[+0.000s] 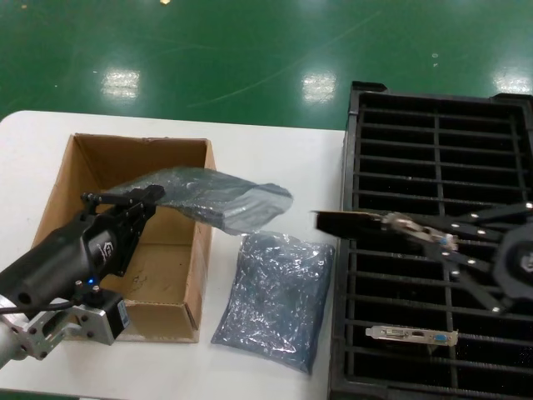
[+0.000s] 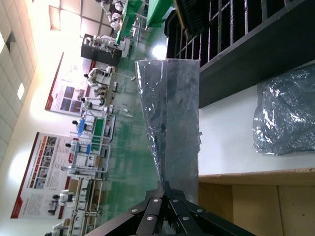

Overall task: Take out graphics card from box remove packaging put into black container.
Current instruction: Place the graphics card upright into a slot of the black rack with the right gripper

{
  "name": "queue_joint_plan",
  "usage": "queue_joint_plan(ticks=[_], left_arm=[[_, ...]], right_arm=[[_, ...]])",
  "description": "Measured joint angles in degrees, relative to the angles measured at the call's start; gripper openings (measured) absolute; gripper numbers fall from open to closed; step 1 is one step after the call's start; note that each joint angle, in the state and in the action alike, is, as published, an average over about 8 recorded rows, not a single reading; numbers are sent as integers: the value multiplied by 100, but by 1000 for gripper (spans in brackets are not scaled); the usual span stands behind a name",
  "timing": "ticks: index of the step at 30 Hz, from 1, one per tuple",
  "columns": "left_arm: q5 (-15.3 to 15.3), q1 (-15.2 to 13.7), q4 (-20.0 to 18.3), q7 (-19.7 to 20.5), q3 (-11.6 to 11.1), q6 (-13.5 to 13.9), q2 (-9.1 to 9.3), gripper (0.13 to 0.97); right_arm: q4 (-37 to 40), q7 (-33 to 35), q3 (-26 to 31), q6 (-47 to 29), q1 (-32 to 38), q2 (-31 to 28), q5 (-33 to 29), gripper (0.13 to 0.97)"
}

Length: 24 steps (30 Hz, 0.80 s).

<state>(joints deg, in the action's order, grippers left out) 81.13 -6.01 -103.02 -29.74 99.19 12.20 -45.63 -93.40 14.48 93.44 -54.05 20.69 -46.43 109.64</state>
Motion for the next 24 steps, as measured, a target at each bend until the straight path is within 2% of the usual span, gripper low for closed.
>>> queue_joint_plan(ticks=[5, 16, 24], left_arm=[[0, 0, 0, 0, 0, 0, 0, 139], [0, 0, 0, 0, 0, 0, 0, 139], [0, 0, 0, 0, 0, 0, 0, 139]], right_arm=[[-62, -52, -159, 189, -234, -227, -81, 187], [-74, -100, -158, 242, -253, -258, -123, 187], [-134, -792, 283, 284, 178, -379, -609, 187]])
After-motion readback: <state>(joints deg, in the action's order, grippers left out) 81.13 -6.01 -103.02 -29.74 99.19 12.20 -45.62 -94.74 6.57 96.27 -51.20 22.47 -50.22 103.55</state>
